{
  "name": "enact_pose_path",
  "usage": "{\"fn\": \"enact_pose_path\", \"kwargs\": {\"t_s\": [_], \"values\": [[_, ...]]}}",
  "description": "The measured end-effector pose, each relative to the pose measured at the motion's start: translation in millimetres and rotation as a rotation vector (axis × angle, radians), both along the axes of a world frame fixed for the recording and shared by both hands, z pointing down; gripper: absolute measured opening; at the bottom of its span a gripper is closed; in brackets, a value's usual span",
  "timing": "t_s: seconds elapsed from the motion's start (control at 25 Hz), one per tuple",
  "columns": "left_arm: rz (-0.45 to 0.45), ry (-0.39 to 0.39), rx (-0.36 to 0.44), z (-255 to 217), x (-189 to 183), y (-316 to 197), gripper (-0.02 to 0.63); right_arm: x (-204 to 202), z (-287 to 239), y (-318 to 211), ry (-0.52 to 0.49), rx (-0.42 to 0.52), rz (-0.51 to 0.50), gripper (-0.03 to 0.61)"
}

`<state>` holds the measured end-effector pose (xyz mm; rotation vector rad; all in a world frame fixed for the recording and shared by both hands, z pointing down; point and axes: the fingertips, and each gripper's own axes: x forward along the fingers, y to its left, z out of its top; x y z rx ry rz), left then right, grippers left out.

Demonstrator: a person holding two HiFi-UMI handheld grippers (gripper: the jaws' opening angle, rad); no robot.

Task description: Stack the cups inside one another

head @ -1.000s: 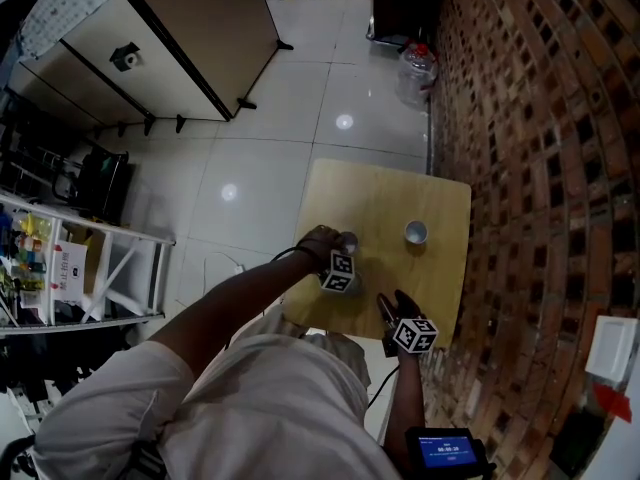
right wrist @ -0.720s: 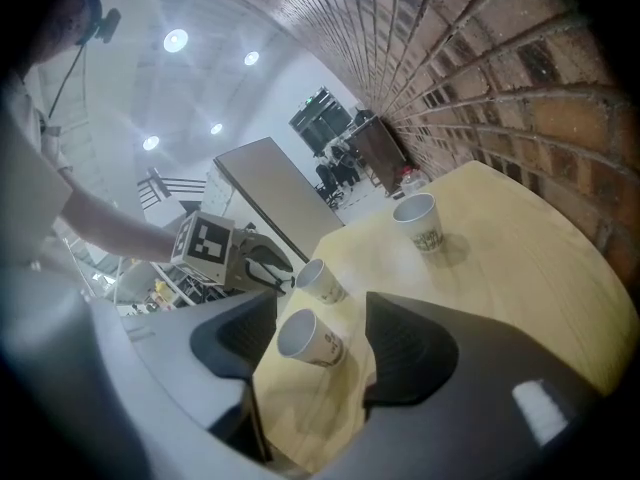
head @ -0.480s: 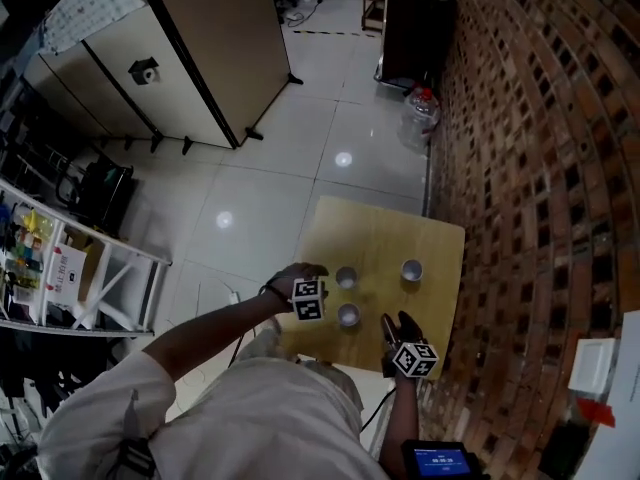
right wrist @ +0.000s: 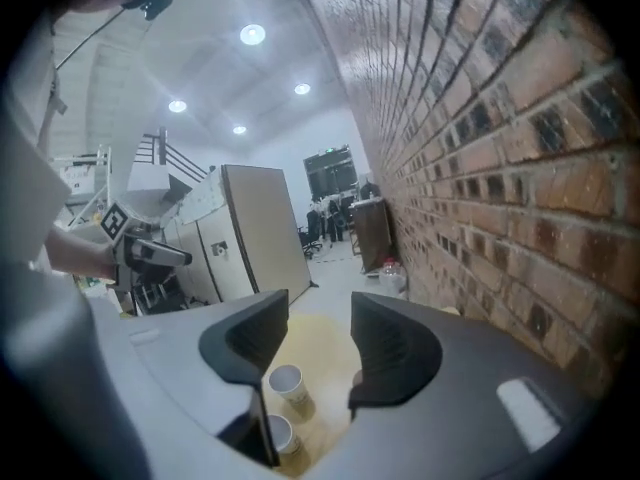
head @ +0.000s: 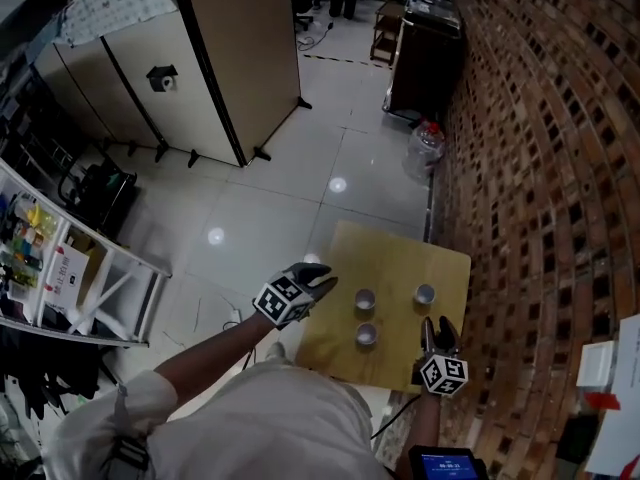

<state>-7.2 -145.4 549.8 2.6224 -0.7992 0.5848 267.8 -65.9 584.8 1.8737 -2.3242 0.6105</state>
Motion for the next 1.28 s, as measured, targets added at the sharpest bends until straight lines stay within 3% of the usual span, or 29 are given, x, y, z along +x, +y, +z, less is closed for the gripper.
{"fn": "enact_pose_path", "kwargs": {"t_s": [0.24,0.36,0.64,0.76,1.0,1.12,1.28], "values": [[-0.081,0.234,-0.004,-73.5,-43.7,-18.8,0.106,-21.5,-76.4,-0.6,0.136,0.046,0.152,0.193],[-0.081,0.291,0.022,-97.0,-61.0,-24.8,0.104,-35.1,-104.5,3.8,0.173,0.089,0.215,0.193],[0.067,0.171,0.179,-95.4,-89.6,-13.5,0.096,-69.5,-110.9,40.5,0.278,0.054,0.274,0.186],[0.102,0.136,0.207,-81.8,-101.9,-11.8,0.092,-83.5,-109.2,58.5,0.337,0.036,0.279,0.183],[0.084,0.117,0.118,-42.7,-115.3,-7.5,0.086,-114.4,-91.9,79.8,0.361,0.002,0.249,0.179],[0.059,0.101,0.084,-32.9,-112.8,1.4,0.086,-114.7,-80.8,83.7,0.385,-0.022,0.232,0.169],[0.009,0.083,0.062,-34.4,-108.6,7.7,0.084,-108.8,-71.0,82.4,0.339,-0.03,0.243,0.163]]}}
